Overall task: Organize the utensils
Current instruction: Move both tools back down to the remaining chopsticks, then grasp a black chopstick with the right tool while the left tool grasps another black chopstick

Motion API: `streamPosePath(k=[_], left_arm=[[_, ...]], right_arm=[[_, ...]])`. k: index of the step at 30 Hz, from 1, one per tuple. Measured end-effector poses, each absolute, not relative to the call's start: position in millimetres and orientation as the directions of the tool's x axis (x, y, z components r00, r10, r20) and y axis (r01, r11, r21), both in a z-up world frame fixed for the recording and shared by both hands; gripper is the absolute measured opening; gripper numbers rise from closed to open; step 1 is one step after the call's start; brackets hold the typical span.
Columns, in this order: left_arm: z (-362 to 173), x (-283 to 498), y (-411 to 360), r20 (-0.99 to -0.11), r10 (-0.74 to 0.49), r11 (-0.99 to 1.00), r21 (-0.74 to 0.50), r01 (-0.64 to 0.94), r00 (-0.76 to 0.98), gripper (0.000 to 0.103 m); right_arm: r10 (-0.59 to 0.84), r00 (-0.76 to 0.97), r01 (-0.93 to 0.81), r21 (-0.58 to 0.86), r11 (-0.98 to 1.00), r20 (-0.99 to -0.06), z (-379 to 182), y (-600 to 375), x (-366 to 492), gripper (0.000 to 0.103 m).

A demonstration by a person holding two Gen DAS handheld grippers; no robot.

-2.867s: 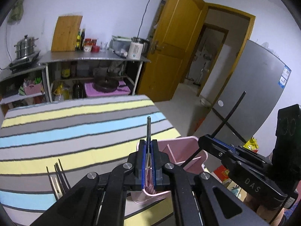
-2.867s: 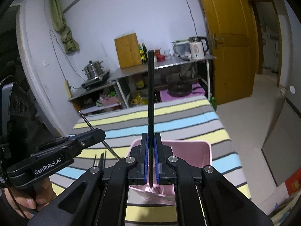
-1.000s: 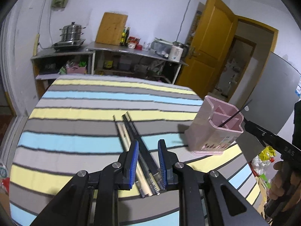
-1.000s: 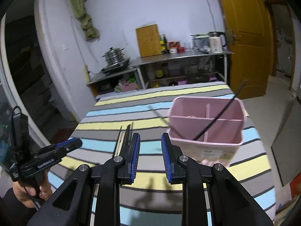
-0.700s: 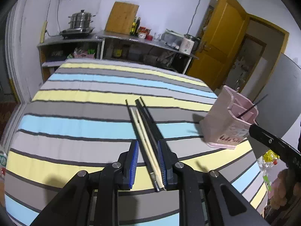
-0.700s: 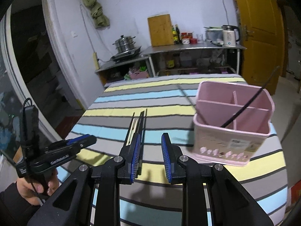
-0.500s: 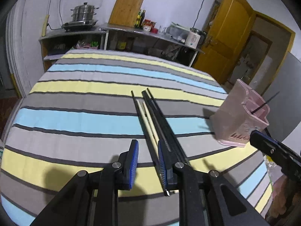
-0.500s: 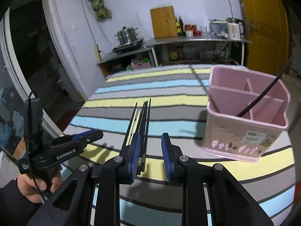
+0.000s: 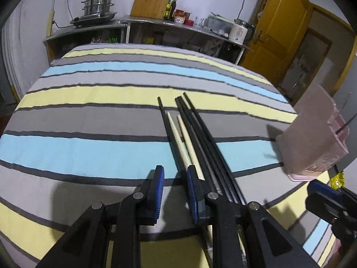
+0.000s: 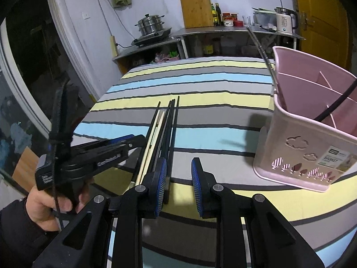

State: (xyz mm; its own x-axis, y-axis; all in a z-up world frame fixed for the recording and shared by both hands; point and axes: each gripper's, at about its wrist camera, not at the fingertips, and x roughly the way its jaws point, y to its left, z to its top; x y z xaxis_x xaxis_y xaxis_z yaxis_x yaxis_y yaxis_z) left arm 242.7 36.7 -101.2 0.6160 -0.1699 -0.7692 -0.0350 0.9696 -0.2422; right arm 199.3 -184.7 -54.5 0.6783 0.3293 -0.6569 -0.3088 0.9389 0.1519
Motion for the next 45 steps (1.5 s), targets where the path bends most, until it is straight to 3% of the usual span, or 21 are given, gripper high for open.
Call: streamPosePath(k=[10,17,31,45], left_arm=[[-101.9,249.1,26.1,-0.768,-0.087,0.988,-0.148,-0.043,0.634,0.025],[-101.3,238.8,41.2,-0.772,-0.095,0.986,-0.161,-0.049,0.628,0.017],[-102.3,239.4,81.5,-0.774,-0.160,0.961,-0.263,-0.082,0.612,0.017],[-104.8,271.6,81.7,-0.768,-0.149,0.960,-0.263,-0.095,0.623,0.017]], right_arm=[[0.329,0.665,-0.310,0.153,0.938,-0.671,-61.8,-177.9,209.2,0.024],[0.321,0.655,-0.309,0.145,0.940,-0.684,-67.7,-174.4,217.0,0.024],[0.306,0.610,-0.332,0.115,0.936,-0.731,-87.2,-145.0,283.6,0.024],[0.275,0.589,-0.338,0.077,0.938,-0.760,-96.6,-140.1,311.0,0.023]])
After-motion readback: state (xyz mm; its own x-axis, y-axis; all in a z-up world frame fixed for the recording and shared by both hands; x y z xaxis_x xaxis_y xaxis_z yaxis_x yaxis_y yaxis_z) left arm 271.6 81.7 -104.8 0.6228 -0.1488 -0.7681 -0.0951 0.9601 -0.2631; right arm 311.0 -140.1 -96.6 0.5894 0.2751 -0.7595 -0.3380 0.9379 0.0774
